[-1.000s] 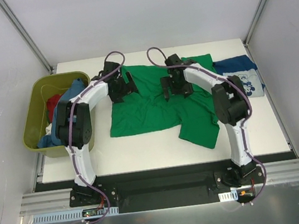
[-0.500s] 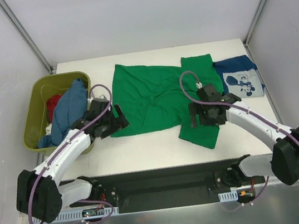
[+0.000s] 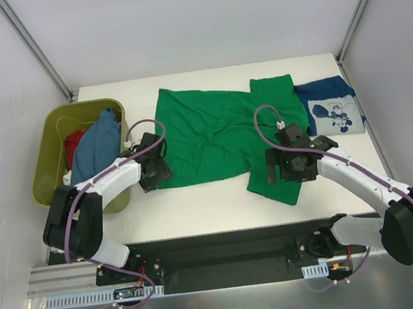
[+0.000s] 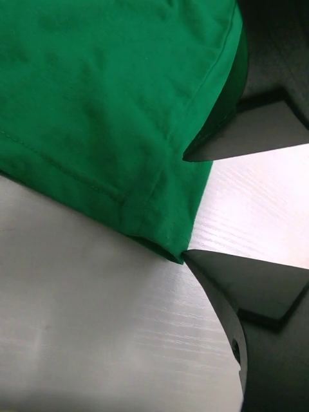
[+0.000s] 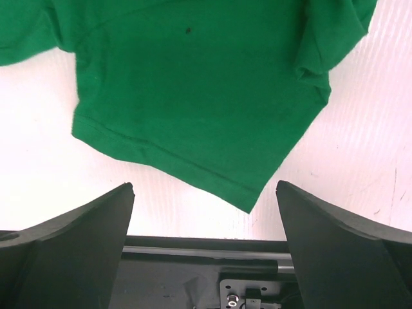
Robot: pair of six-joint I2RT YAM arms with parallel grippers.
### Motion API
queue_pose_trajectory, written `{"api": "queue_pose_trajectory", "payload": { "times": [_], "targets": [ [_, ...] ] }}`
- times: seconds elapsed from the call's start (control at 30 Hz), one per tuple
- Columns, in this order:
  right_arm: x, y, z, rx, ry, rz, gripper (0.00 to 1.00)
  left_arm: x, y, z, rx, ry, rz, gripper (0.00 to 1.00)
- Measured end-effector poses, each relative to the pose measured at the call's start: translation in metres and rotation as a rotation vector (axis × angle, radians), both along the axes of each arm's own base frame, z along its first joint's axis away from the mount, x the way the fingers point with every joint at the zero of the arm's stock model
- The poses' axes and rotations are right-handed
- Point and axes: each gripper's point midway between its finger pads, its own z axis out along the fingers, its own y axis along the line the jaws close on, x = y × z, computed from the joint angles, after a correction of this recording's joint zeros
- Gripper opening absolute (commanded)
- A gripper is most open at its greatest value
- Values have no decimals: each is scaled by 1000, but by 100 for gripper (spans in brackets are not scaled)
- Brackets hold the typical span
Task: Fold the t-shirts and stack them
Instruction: Flatten out the tshirt
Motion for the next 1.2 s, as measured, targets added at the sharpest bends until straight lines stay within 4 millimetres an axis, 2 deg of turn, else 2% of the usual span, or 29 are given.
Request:
{"api": "queue_pose_trajectory", "payload": {
  "times": [0.1, 0.13, 0.23, 0.33, 0.47, 0.67, 0.77, 0.8, 0.9, 0.97, 1.03, 1.1, 1.17, 1.2],
  "targets": [
    [-5, -4, -5, -14, 17, -7, 97, 3, 2, -8, 10, 20, 14, 40],
    [-7, -5, -6, -19, 24, -10, 97, 3, 3, -11, 14, 30, 20, 27],
    [-14, -8, -10, -23, 38, -19, 97, 4, 4, -13, 18, 44, 33, 0],
    [-24, -11, -16, -21, 57, -30, 99, 7, 3, -14, 13, 43, 44, 0],
    [-37, -8, -27, -25, 97, -11, 90, 8, 2, -13, 11, 39, 44, 0],
    [-40, -5, -54, -95, 188, 3, 76, 8, 2, -12, 11, 35, 34, 0],
    [-39, -3, -65, -116, 227, -4, 55, 7, 2, -11, 11, 34, 22, 0],
    [-36, -2, -65, -115, 227, -7, 39, 6, 2, -11, 10, 34, 19, 0],
    [-31, 1, -65, -127, 221, -14, 3, 3, 2, -8, 2, 36, 5, 0],
    [-30, -4, -64, -151, 208, -19, 1, 0, 1, -5, -11, 34, -7, 0],
    [-28, -11, -59, -179, 183, -35, 1, -3, -1, 5, -25, 19, -17, 0],
    [-24, -18, -42, -201, 132, -45, 1, -1, -3, 24, -45, -37, -35, 0],
    [-9, -21, -4, -191, 12, -55, 1, 8, -9, 63, -80, -167, -68, 0],
    [2, -20, 23, -166, -75, -61, 1, 13, -14, 90, -104, -254, -89, 0]
  ]
}}
